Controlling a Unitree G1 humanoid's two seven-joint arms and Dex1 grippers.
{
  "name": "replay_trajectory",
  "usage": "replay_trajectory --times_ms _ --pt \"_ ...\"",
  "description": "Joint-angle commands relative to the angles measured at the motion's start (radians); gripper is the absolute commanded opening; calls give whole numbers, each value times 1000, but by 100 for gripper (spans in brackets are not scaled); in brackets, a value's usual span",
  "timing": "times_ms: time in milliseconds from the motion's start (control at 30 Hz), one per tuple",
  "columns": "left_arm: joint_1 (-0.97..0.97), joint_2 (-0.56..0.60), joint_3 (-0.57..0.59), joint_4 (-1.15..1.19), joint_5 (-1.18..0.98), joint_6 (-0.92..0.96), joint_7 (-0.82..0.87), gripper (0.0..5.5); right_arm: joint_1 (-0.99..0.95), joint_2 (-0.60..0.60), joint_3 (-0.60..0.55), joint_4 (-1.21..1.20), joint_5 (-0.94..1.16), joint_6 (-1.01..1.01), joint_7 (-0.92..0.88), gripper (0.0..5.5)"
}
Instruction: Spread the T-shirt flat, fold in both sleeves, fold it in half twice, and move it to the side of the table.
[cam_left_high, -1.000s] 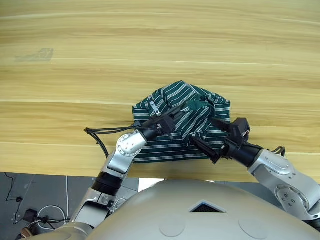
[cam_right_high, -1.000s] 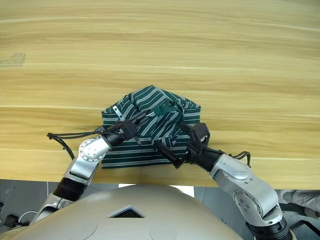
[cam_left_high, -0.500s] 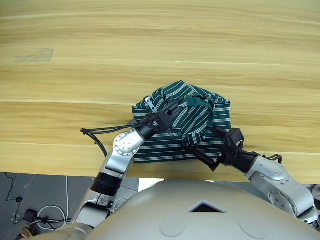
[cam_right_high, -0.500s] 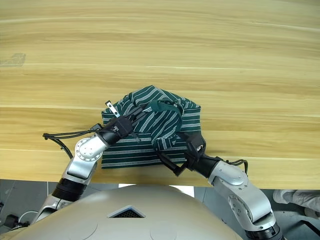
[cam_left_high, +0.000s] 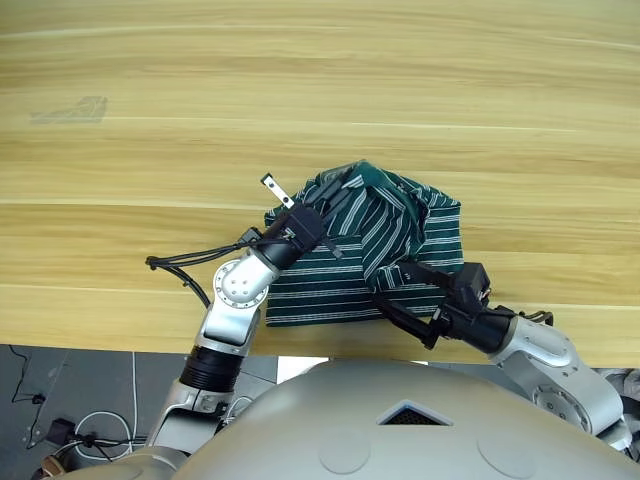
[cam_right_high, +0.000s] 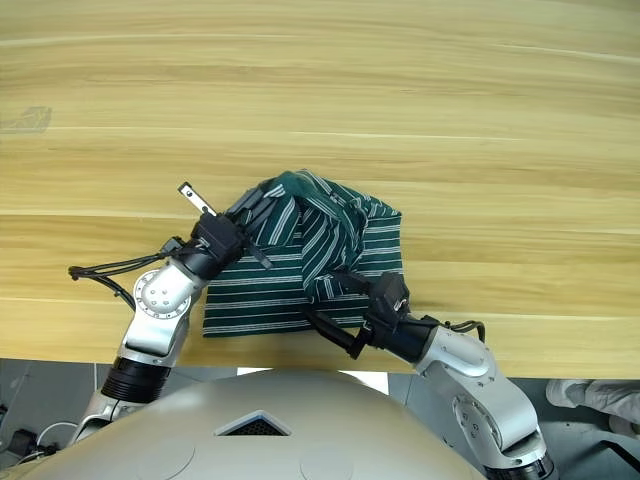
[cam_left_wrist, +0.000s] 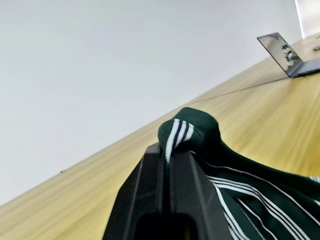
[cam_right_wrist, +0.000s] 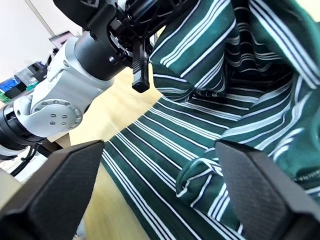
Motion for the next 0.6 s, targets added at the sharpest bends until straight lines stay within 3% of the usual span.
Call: replay_trajectory --times_ms 33,167,500,600 --pt "-16 -2 10 -8 -27 6 -7 0 11 28 13 25 -42 -39 -6 410" --pt "-21 -9 24 -21 -51 11 -7 0 8 62 2 54 -64 -86 -7 410" --pt "-41 -33 43 -4 -54 6 4 0 30 174 -139 103 169 -190 88 410" --pt "-40 -34 40 -4 -49 3 1 0 4 205 -156 152 97 -209 33 410"
